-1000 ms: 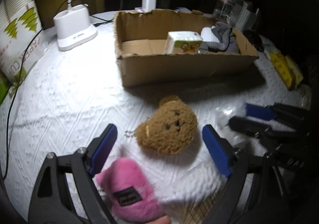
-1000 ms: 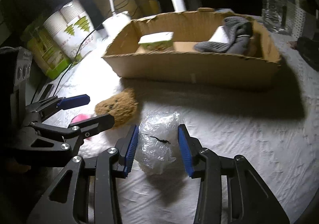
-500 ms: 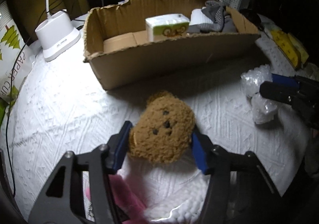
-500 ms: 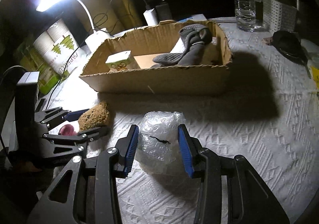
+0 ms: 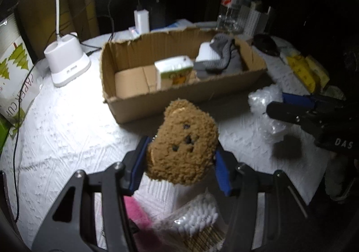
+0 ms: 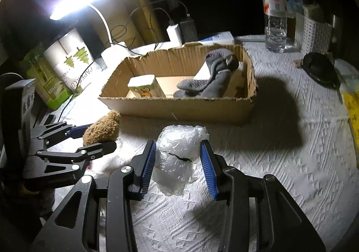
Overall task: Organize soft objects
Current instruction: 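Grasp the brown teddy sponge with the left gripper while the right gripper grasps the clear plastic bag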
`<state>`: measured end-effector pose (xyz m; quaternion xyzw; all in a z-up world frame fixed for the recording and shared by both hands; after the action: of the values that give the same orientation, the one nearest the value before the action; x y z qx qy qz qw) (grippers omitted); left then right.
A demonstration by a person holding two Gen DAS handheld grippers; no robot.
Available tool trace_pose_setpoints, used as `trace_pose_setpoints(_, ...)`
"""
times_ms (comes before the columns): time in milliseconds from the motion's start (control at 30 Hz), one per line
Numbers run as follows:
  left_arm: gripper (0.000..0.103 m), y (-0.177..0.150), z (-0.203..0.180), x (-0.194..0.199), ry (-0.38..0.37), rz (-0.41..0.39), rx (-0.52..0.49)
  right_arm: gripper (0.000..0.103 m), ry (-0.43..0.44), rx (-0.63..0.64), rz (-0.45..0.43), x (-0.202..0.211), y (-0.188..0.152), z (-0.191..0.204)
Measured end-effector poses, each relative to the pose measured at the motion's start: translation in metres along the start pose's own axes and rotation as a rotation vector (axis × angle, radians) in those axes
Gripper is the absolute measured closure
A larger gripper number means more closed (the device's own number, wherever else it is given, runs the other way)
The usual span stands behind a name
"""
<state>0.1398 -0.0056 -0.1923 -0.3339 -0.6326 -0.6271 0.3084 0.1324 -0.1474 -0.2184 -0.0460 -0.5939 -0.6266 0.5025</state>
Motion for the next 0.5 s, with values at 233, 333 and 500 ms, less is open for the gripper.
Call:
trace_pose_setpoints(233,0.048,0.015,0.009,0.016,-0.012,-0.046,0.028,0.06,-0.005,0.022,-0.019,0.004,0.016,0.005)
trace_pose_setpoints(333,0.048,0.023,0.016,0.02,-0.015,-0.064,0.035,0.06,-0.005,0.03,-0.026,0.005,0.024,0.008)
trace_pose_setpoints(500,0.048,0.037,0.027,0.025,-0.007,-0.1,0.052,0.06,-0.005,0.046,-0.042,0.005,0.038,0.013)
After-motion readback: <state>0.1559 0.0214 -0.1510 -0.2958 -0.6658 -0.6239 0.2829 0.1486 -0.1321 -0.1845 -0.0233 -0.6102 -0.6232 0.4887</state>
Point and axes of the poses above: each gripper's, at about its wrist camera, not at the fingertips, and x roughly against the way its jaws point, z to its left, y to its top, the point moved 4 cm from there along -x, roughly the way its jaws point, and after that the axes turned 6 degrees about y, right-handed, at the moved point
